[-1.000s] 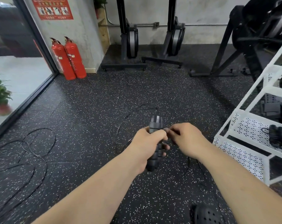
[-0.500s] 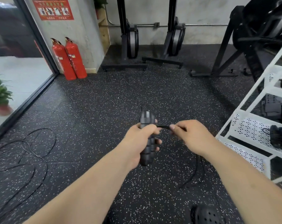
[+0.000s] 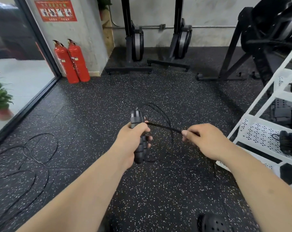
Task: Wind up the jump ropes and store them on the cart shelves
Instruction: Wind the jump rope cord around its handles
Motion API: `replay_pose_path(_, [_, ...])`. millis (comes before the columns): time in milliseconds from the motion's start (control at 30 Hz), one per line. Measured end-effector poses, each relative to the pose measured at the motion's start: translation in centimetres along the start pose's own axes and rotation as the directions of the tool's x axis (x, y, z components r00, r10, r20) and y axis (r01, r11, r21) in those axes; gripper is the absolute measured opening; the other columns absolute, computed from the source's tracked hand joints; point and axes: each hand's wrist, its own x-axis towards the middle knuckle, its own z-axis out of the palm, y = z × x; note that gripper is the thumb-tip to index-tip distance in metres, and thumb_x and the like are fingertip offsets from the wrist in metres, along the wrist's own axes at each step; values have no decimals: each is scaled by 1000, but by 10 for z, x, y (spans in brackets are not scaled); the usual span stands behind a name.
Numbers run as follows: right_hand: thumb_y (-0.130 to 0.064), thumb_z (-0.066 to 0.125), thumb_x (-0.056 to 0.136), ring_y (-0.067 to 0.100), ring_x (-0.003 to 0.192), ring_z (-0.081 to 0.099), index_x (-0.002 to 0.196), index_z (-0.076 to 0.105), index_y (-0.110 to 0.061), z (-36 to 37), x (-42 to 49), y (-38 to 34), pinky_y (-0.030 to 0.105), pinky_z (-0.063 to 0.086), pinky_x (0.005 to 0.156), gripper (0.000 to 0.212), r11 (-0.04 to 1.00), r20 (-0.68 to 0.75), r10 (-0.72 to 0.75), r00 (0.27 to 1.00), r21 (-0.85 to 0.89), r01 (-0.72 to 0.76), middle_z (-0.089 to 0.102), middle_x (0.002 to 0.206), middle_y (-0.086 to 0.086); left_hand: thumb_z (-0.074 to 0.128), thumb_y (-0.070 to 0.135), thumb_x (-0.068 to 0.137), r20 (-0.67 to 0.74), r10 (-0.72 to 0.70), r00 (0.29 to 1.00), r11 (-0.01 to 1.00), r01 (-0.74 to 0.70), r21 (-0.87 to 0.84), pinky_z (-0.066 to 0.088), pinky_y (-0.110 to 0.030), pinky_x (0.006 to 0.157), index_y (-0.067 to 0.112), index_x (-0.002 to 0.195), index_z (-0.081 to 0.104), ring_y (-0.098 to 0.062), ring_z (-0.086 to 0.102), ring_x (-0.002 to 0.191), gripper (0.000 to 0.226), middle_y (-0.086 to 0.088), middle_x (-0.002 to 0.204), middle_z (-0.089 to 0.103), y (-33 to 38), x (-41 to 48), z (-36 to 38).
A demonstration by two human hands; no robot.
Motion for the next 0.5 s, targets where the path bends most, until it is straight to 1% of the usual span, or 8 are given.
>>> replay_pose_path(67, [-51,54,107,8,46,46,82,73,-36,9,-1,-8,31,40,53,35,1000,-17,-14,1000,2,14,66,63,2,68,0,90,55,-27,998,999,26,28,56,-42,71,13,128,68,-22,66,68,40,-17,110,77,-9,-5,8])
replay_pose_path(133, [-48,54,107,7,45,44,79,70,-33,19,-3,-18,30,35,50,36,999,-11,-40,999,-22,39,59,58,-4,69,0,89,144,-75,987,996,68,53,56,-43,74,16,128,70,-23,67,70,41,-18,115,78,-19,-13,18])
replay_pose_path(200, [-46,55,108,9,50,47,76,67,-32,26,-4,-26,30,33,51,37,997,1,-51,999,-54,51,57,58,-6,69,1,90,205,-115,972,991,100,86,56,-42,73,17,126,71,-23,66,69,39,-15,106,78,-28,-21,27])
replay_pose_path(233, [-45,55,108,9,51,47,75,65,-32,28,-3,-27,30,32,51,37,998,5,-45,999,-51,45,57,59,-7,68,1,90,211,-126,969,990,109,91,55,-42,72,15,125,70,-22,66,68,37,-15,102,76,-30,-24,30])
replay_pose_path(300, [-45,56,108,12,51,47,77,66,-29,28,-2,-26,31,35,52,37,999,28,-31,999,-7,31,58,58,-5,66,0,92,200,-119,973,992,108,66,54,-40,70,12,123,71,-21,65,66,34,-14,101,76,-28,-25,32])
replay_pose_path(367, [-43,58,107,15,51,50,84,71,-26,23,-1,-23,36,43,55,32,998,76,-30,997,62,25,61,59,1,64,-2,92,150,-77,986,997,76,14,53,-39,69,11,123,72,-20,64,66,34,-8,110,81,-19,-19,26])
replay_pose_path(400, [-42,58,107,14,51,54,87,73,-27,19,-2,-22,38,48,56,29,997,93,-30,995,78,23,66,62,1,63,-3,92,111,-56,992,998,57,-8,53,-40,70,12,123,72,-20,64,67,35,-6,114,81,-13,-15,21])
replay_pose_path(500, [-42,59,107,7,51,59,90,75,-34,5,-3,-16,35,53,59,24,999,72,-37,997,16,36,71,68,-12,64,-2,92,9,-21,1000,999,21,-45,54,-40,70,14,116,73,-20,64,67,31,-9,115,80,0,-5,6])
